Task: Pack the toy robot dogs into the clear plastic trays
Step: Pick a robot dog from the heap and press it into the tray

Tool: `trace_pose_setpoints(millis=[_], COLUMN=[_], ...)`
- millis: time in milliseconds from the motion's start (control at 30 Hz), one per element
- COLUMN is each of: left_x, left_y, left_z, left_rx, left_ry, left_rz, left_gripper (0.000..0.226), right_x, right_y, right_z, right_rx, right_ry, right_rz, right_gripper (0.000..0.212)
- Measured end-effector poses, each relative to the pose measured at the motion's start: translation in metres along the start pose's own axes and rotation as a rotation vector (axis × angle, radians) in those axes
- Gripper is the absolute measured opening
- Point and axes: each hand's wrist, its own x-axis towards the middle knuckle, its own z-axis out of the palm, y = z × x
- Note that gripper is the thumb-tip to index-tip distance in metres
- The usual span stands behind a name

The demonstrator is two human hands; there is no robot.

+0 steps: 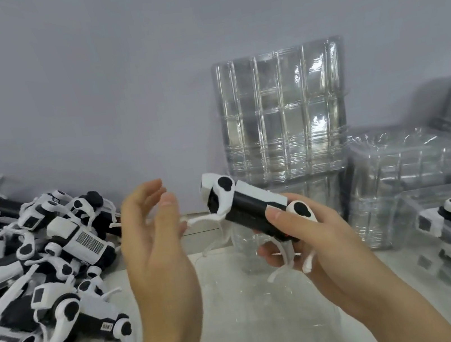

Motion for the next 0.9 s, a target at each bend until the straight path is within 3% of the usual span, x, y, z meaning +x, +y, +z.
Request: trace_pose_setpoints(millis=[100,200,400,533,667,767,900], left_x=[0.010,0.013,0.012,0.008,0.013,0.021,0.021], left_y=[0.000,0.001,-0.007,-0.013,-0.021,-0.038,-0.069], left_z=[-0.012,-0.019,-0.016,-0.011,-0.019,-0.033,-0.046], left_rx=[-0.230,-0.254,-0.202,-0.085,-0.064,0.087,0.299], left_ry=[-0.220,-0.403,-0.445,-0.522,-0.418,-0.293,-0.341], left_rz=[-0.336,-0.400,-0.198,-0.101,-0.145,-0.169,-0.311], left_gripper=[0.029,0.034,0.018,0.020,0.026,0.016,0.027], right_x=[-0.001,-0.001,-0.003,0.000,0.005,0.009,0.008], right_y=[0.002,0.006,0.001,0.005,0.013,0.018,0.022], right_z=[-0.001,0.000,0.004,0.006,0.000,-0.009,-0.015], right_rx=[-0.052,-0.090,-0.631,-0.779,-0.848,-0.945,-1.153], right_ry=[-0.112,-0.159,-0.056,0.032,0.141,0.212,0.186], right_rz=[0.022,0.031,-0.280,-0.360,-0.417,-0.416,-0.368], right_gripper=[0.031,0.029,0.028,0.030,0.032,0.027,0.027])
